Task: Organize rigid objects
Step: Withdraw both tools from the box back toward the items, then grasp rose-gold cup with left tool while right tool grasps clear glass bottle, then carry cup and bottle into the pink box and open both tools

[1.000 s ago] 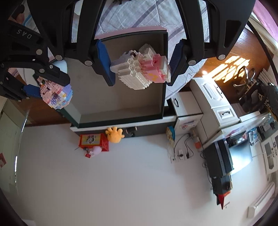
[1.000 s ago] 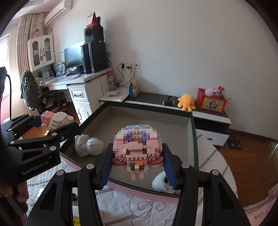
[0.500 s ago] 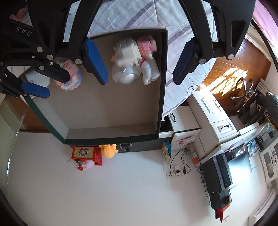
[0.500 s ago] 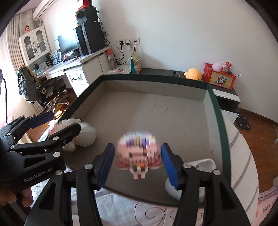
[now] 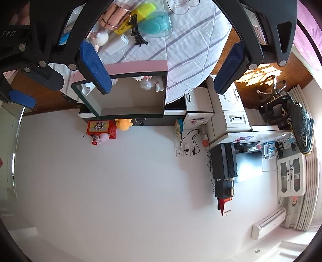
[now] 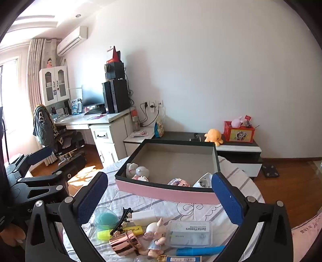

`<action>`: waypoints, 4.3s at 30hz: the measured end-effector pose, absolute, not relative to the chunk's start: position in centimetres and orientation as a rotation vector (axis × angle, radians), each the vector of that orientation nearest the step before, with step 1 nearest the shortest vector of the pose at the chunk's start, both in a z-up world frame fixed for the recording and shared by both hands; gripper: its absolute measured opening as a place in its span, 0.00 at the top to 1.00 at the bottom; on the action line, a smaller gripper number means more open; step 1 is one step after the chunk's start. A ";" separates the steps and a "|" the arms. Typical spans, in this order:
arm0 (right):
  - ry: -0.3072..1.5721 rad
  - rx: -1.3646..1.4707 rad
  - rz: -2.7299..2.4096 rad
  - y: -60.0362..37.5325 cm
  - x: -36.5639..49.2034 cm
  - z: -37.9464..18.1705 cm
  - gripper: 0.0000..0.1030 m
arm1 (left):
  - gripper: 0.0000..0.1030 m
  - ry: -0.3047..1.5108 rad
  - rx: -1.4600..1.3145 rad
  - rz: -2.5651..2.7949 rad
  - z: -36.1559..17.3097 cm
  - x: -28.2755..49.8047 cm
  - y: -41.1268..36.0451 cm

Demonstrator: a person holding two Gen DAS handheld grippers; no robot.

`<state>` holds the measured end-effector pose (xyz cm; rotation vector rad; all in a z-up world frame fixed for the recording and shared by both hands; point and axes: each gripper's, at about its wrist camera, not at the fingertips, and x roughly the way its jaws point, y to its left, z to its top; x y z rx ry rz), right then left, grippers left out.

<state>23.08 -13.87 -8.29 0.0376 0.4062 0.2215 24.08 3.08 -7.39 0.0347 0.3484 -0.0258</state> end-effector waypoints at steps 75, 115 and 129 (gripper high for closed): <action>0.728 0.004 0.232 -17.5 19.6 -22.7 0.47 | 0.00 0.719 0.085 -0.208 -21.7 23.0 -0.1; 0.579 0.021 0.264 -16.9 19.1 -17.7 0.47 | 0.53 0.549 0.066 -0.196 -15.7 21.3 -1.0; 0.352 -0.053 0.296 -13.2 16.7 -9.0 0.47 | 0.53 0.301 0.026 -0.086 -8.0 16.9 1.9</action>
